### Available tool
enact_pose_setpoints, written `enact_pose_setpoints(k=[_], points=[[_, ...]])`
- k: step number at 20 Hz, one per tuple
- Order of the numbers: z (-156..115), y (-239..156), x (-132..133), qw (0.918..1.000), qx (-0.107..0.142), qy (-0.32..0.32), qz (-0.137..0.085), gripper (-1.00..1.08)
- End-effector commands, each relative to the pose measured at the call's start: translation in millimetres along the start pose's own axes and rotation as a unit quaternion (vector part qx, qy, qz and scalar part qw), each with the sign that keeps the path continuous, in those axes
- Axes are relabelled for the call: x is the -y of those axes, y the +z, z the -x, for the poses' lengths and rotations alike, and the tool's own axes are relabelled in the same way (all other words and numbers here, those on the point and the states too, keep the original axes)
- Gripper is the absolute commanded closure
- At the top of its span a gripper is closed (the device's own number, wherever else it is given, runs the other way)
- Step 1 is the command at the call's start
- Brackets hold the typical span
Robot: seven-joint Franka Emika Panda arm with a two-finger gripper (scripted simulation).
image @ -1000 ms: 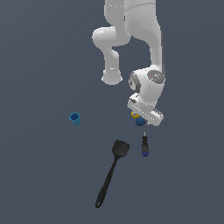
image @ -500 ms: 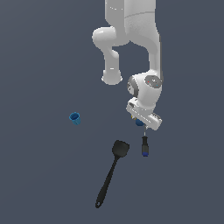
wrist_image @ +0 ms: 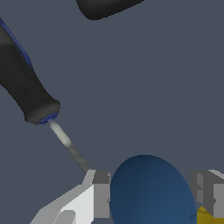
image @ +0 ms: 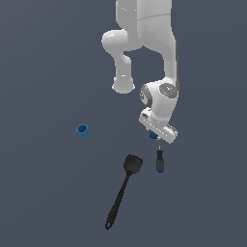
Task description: Pick up a designated object from a clutter of objects.
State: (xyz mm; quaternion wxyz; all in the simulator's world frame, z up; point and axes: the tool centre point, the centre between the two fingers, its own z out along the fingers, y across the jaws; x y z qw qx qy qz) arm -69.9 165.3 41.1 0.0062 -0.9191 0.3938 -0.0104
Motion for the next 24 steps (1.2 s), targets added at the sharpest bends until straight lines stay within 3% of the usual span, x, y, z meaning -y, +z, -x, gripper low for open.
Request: enact_pose_setpoints(k=[1, 12, 24], points=[[-0.1, 0.1, -0.1, 1.0000, 0.000, 0.000, 0.000, 1.08], [-3.1, -25.3, -6.2, 1.0000, 0.000, -0.001, 0.001, 1.08], [-13.3, -111.5, -25.5, 1.0000, 0.003, -0.004, 0.003, 1.08]])
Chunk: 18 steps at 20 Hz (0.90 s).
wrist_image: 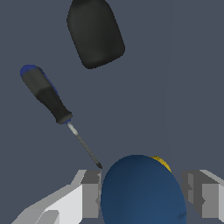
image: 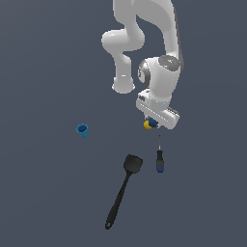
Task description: Pick up a designated object from a clutter of objects.
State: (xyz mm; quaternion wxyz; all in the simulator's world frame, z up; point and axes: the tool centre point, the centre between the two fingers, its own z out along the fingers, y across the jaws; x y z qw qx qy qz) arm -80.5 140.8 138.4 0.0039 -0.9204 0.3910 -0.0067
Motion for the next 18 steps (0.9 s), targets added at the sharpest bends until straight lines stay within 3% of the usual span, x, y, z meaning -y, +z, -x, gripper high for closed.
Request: enact_pose_setpoints(k=[1, 18], points=[[-2.5, -23.2, -5.0, 1.0000, 0.001, -0.001, 0.000, 1.08], [-22.6, -173.5, -35.7, 1.0000, 0.005, -0.004, 0.004, 1.08]])
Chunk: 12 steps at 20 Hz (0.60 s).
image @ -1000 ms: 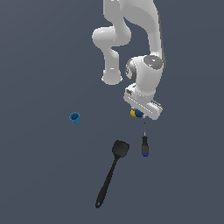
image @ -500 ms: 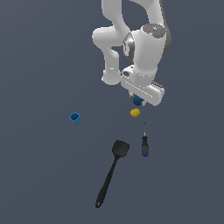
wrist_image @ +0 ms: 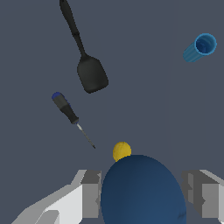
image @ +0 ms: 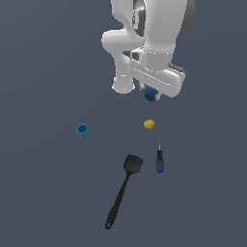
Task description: Pick up a designated object from a clutter of objects.
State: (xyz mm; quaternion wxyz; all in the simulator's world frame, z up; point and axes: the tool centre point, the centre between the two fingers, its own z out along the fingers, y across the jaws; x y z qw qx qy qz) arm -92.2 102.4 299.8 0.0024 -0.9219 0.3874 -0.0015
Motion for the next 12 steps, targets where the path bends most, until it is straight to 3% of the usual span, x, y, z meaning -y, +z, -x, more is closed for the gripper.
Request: enact_pose_setpoints(k=[1, 12], points=[[-2.4, -18.5, -3.9, 1.0000, 0.000, 0.000, 0.001, 1.08], [-10.2, -62.3, -10.9, 1.0000, 0.001, -0.001, 0.003, 1.08]])
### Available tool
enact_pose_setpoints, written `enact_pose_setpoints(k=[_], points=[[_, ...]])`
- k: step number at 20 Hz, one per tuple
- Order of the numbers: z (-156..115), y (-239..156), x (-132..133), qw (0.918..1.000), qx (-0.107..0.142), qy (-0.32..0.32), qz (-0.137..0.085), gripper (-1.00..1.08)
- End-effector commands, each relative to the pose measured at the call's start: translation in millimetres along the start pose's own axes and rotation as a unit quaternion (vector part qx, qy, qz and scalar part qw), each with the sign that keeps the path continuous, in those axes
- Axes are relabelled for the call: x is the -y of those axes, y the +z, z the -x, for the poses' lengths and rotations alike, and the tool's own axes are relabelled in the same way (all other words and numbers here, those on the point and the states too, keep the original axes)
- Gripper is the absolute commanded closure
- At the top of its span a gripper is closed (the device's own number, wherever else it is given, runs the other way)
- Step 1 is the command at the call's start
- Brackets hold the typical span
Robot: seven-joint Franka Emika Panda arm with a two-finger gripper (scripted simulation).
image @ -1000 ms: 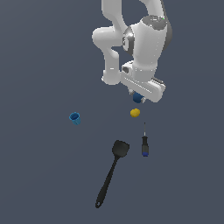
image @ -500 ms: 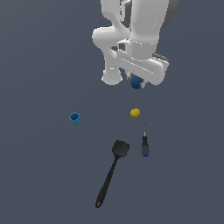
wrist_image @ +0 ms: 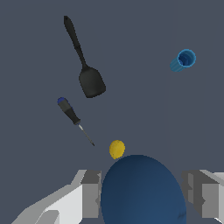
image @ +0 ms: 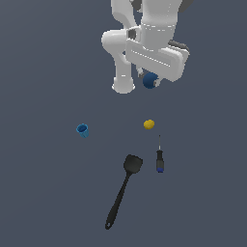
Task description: Pick up a designated object from a clutter of objects.
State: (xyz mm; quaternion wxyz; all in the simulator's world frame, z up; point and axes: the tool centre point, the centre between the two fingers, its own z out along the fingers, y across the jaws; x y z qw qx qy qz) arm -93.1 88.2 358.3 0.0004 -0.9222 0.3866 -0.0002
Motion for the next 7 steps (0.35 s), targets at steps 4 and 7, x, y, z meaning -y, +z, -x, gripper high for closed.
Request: enact_pose_setpoints(k=[4, 7], points=[[-1.4, -5.6, -0.1, 1.0000, 0.000, 0.000, 0.000, 1.08], [-1.4, -4.0, 0.6, 1.0000, 0.000, 0.000, 0.000, 1.08]])
